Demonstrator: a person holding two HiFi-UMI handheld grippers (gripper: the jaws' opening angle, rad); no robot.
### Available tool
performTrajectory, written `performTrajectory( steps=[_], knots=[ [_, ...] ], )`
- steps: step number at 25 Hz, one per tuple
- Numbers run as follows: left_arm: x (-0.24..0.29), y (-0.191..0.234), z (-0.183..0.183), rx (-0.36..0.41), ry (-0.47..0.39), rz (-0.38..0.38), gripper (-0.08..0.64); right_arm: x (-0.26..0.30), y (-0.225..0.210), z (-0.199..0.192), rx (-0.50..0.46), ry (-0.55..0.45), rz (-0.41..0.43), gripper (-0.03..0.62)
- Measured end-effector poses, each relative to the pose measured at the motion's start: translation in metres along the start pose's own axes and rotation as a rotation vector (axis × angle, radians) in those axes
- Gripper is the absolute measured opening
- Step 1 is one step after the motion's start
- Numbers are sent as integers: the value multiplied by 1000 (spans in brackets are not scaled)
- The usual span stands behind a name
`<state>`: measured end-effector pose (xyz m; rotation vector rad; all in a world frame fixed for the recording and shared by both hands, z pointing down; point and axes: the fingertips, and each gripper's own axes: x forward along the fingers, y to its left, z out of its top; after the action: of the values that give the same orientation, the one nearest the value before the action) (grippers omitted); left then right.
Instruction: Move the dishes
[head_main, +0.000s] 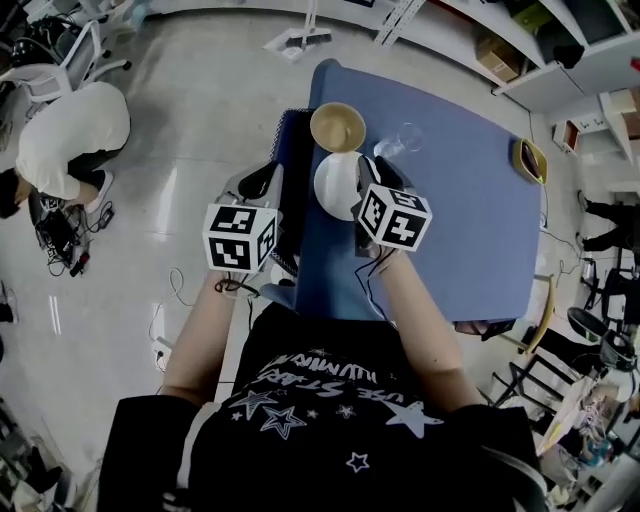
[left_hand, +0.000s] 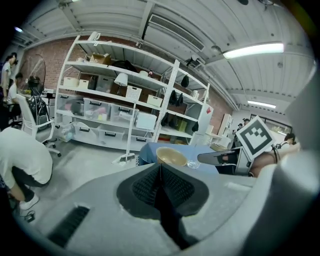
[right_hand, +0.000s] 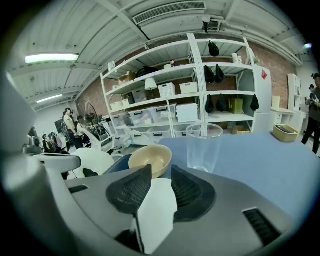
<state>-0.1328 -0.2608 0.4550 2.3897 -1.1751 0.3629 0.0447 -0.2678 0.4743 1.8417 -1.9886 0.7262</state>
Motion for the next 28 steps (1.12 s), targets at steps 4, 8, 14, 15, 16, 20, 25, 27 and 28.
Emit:
performTrajectory(
  steps=[4,8,14,15,16,20,25,27,28],
  knots=[
    [-17,-11,-4,-1,-8,28,21,-15,3,-1,-22,-8,46,95],
    [-29,-33,-6,-2,-18,64,21,-34,-5,-1,-31,-24,89,39],
    [-45,-80,-19,-11,-31,101,21,-71,-20,-8,-40,-41,181,3],
    [-47,-87,-22,-13,-33,108,21,-78,-22,-10,-45,-42,194,3],
    [-50,-93,-25,-14,-35,115,20,-83,-23,-12,-52,-42,206,3],
    [-60,-120,-35,-20,-50,140,21,-107,-31,-20,-86,-42,266,3],
    [-67,-156,-45,-18,-70,164,21,-138,-48,-27,-151,-71,304,3],
    [-72,-170,-50,-18,-78,173,21,-151,-56,-30,-152,-82,315,3],
    [-75,-177,-53,-18,-80,177,21,-157,-60,-32,-152,-85,320,3]
  ],
)
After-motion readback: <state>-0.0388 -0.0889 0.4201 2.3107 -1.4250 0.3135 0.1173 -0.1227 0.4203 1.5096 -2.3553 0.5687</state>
